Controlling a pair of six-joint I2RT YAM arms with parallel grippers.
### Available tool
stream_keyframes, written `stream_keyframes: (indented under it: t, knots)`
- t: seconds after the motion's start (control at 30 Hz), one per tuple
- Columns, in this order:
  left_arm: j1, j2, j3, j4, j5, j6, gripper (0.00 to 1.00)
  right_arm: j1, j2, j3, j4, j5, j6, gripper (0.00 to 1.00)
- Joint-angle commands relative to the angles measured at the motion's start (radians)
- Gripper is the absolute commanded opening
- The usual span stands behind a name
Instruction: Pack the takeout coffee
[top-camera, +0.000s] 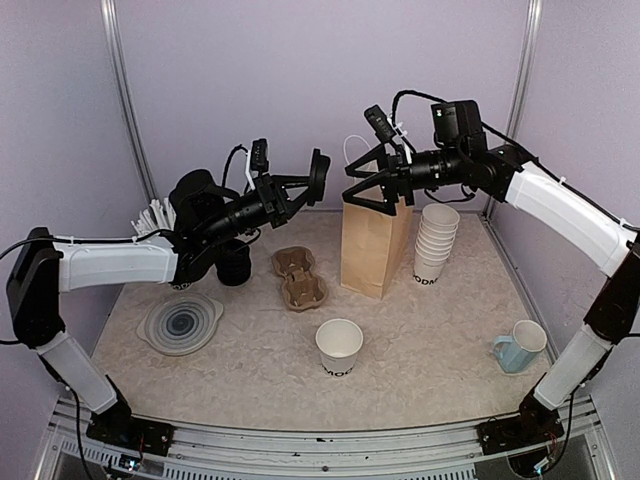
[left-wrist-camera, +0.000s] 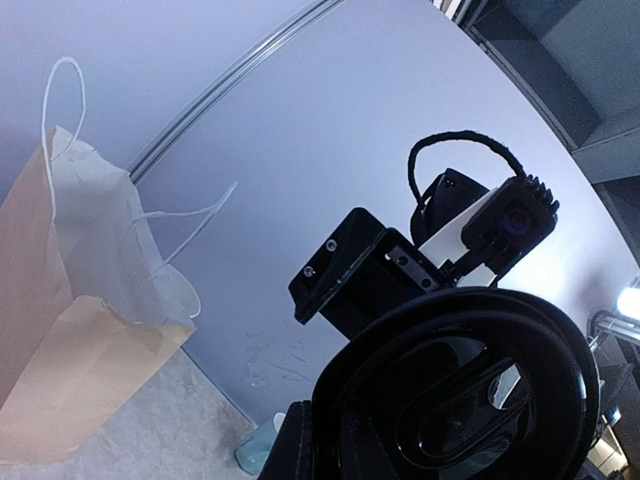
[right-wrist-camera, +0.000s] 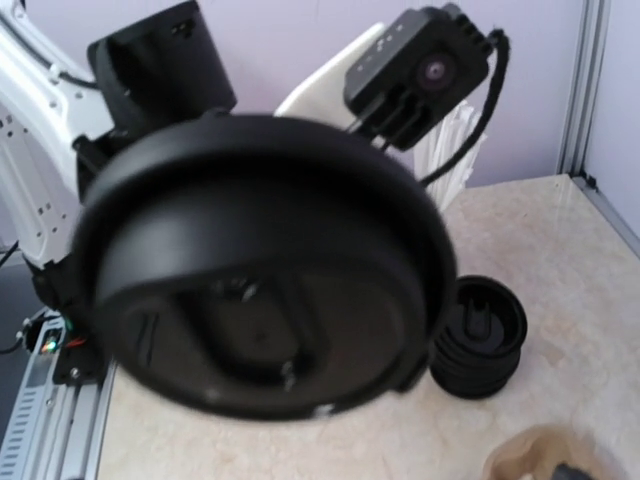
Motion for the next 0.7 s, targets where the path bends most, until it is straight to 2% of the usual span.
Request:
stream_keyframes:
  t: [0.0, 0.4, 0.67]
  knots:
    - [-0.016, 0.027, 0.000, 0.110, -0.013, -0.038, 0.03, 0.045, 0.038, 0.075, 0.012, 0.052, 0.010, 1.00]
    - [-0.025, 0.074, 0.011, 0.158, -0.015, -0.081, 0.03, 0.104, 0.069, 0.115, 0.018, 0.041, 0.021, 0.97]
    - [-0.033, 0.072, 0.010, 0.170, -0.023, -0.091, 0.03, 0.111, 0.079, 0.095, 0.044, 0.065, 0.065, 0.85]
